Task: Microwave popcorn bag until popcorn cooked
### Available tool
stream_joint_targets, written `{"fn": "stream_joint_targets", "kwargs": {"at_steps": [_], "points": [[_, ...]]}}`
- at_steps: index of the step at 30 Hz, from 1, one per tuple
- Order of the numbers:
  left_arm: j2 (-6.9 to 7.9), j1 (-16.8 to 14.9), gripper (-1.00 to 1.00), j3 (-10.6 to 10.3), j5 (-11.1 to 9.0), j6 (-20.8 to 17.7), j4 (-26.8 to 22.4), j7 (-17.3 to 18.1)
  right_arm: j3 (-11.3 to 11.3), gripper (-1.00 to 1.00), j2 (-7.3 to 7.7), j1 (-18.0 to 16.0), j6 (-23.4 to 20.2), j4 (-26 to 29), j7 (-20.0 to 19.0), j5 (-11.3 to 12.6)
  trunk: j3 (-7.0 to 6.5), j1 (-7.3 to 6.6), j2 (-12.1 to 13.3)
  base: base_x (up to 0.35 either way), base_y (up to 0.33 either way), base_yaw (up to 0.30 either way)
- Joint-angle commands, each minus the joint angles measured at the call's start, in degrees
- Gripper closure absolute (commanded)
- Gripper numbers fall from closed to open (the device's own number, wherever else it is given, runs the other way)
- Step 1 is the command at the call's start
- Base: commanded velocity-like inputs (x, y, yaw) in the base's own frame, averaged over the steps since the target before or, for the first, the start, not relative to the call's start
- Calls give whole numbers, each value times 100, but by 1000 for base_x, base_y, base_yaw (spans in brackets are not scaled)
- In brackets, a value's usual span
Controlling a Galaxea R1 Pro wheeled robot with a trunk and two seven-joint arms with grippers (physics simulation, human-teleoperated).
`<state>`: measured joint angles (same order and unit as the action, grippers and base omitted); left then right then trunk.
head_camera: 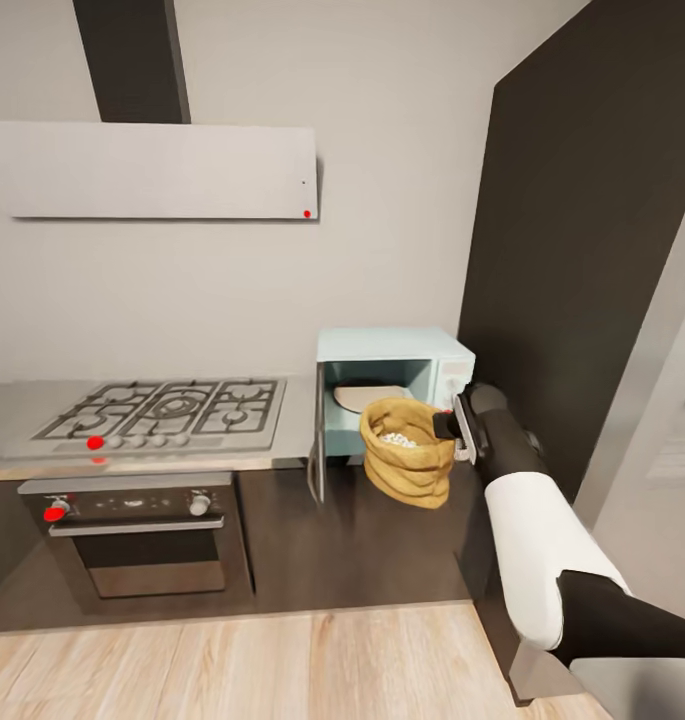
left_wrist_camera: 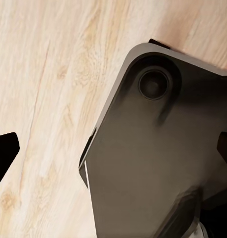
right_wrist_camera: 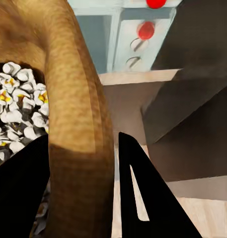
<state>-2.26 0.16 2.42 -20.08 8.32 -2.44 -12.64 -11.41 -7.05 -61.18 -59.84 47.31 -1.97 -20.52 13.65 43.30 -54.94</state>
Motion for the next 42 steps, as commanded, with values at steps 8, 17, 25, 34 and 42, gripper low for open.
{"fn": "stream_joint_targets", "kwargs": {"at_steps": [8, 17, 25, 34, 42], "points": [[-2, 3, -100, 22, -13, 15, -11, -15, 57, 100, -229, 2, -16, 2, -7, -40, 7, 4, -4, 122, 0, 0], [-2, 2, -100, 22, -13, 14, -11, -12, 46, 100, -197, -308, -16, -587, 11, -26, 7, 4, -4, 1, 0, 0], [-2, 2, -100, 22, -13, 18, -11, -11, 26, 100, -166, -642, -16, -748, 12, -18, 7, 4, -4, 0, 0, 0], [-2, 2, -100, 22, -13, 20, -11, -13, -1, 100, -155, -650, -16, -651, -14, -13, 7, 4, -4, 0, 0, 0], [-5, 2, -100, 29, -13, 15, -11, -19, -5, 100, -148, -650, -16, -635, -16, -14, 7, 4, -4, 18, 0, 0]]}}
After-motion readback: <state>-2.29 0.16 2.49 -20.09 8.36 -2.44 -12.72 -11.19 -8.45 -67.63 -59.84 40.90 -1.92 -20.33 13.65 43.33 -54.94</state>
